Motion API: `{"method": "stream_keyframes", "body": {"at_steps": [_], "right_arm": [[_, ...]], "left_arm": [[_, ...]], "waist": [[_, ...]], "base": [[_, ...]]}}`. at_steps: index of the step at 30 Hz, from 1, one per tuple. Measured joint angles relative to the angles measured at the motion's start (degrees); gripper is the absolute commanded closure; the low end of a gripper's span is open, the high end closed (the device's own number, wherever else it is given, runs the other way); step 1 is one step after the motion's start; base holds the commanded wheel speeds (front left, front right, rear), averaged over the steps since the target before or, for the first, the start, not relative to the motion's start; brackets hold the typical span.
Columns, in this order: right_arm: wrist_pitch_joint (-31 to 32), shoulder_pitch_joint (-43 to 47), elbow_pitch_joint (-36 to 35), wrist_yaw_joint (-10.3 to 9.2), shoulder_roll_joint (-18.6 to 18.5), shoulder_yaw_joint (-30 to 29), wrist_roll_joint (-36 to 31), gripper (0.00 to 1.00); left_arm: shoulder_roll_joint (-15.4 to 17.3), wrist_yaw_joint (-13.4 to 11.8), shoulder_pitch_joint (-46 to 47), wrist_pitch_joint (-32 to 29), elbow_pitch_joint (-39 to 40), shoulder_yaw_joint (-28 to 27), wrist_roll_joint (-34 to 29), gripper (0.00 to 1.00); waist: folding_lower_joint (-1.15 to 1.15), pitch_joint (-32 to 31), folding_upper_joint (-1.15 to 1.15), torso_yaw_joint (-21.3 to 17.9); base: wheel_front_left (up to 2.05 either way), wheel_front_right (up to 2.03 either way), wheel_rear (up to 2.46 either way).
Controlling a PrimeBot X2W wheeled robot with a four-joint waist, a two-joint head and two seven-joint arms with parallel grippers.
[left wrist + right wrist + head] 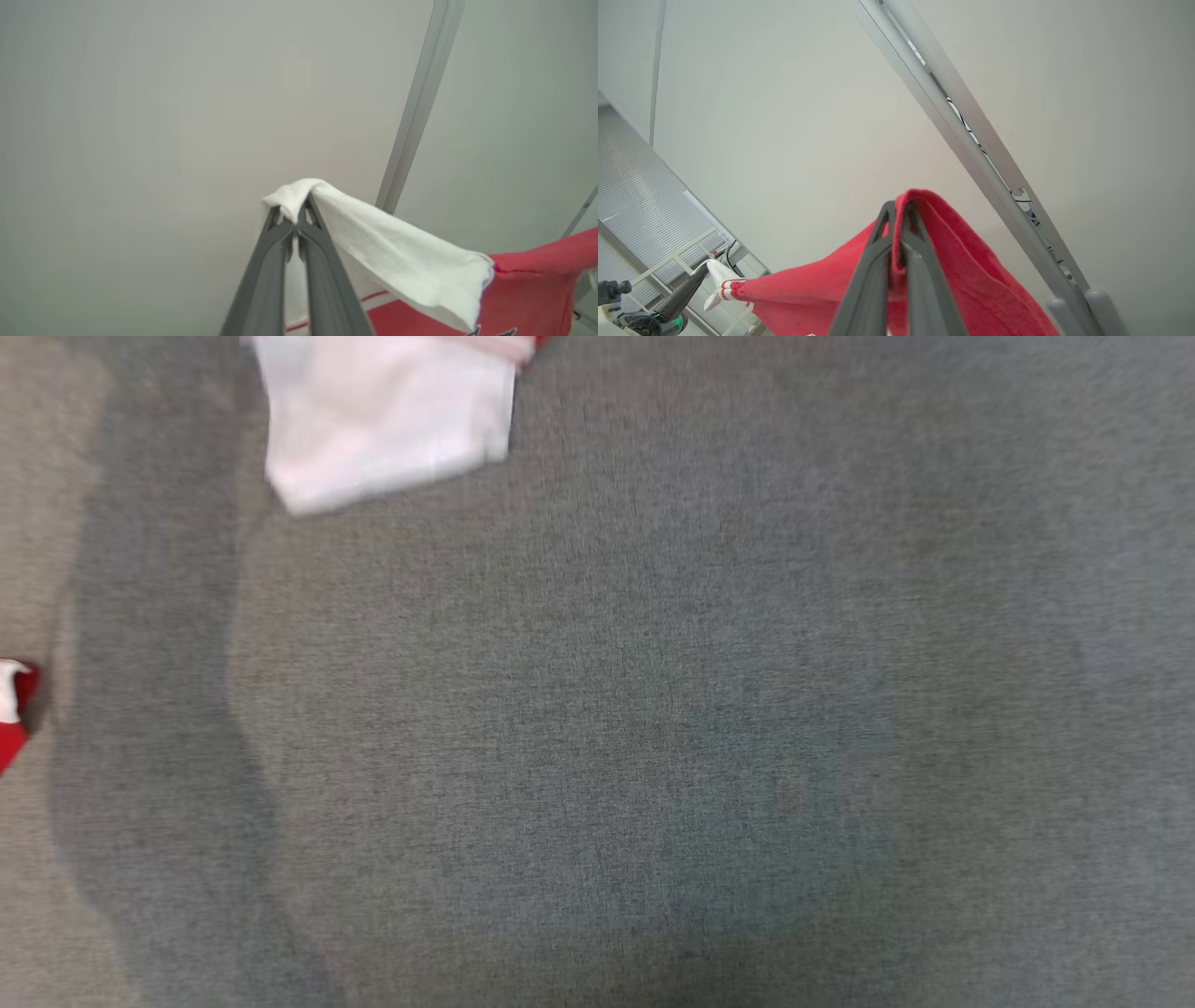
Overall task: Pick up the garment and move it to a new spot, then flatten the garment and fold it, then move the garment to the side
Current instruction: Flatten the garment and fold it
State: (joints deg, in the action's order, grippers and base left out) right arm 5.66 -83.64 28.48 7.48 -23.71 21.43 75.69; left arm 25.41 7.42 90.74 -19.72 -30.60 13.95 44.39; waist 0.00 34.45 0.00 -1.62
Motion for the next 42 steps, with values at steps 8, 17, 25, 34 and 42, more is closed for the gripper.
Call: {"method": "stream_keyframes", "body": {"at_steps": [8, 17, 25, 34, 42], "right_arm": [[-8.83, -12.76, 0.09, 0.00, 1.38, -2.46, 0.53, 1.00], [-6.05, -10.61, 0.03, 0.00, -0.24, 3.45, 1.64, 1.00], [-0.58, 4.26, 1.47, 0.00, -1.77, 11.60, 5.37, 1.00], [10.76, 20.77, 2.12, 0.00, -4.14, 18.50, 12.07, 1.00], [20.84, 35.64, 0.09, 0.00, -7.12, 22.34, 18.35, 1.00]], "left_arm": [[-1.58, 0.00, 14.41, 11.54, -8.75, 3.27, -0.30, 1.00], [-0.44, 0.00, 13.83, 10.36, -11.82, 10.66, 6.81, 1.00], [2.97, 0.00, 0.29, 1.48, -12.33, 19.74, 13.29, 1.00], [8.89, 0.00, -19.44, -7.45, -3.65, 26.02, 24.19, 1.00], [17.49, -0.29, -40.41, -16.57, 9.21, 28.89, 34.82, 1.00]], "waist": [[0.00, 4.95, 0.00, -0.12], [0.00, 4.60, 0.00, 0.56], [0.00, 0.55, 0.00, 0.58], [0.00, -8.50, 0.00, 0.25], [0.00, -20.08, 0.00, -0.50]], "base": [[0.00, 0.00, 0.00], [0.00, 0.00, 0.00], [0.00, 0.00, 0.00], [0.00, 0.00, 0.00], [0.00, 0.00, 0.00]]}}
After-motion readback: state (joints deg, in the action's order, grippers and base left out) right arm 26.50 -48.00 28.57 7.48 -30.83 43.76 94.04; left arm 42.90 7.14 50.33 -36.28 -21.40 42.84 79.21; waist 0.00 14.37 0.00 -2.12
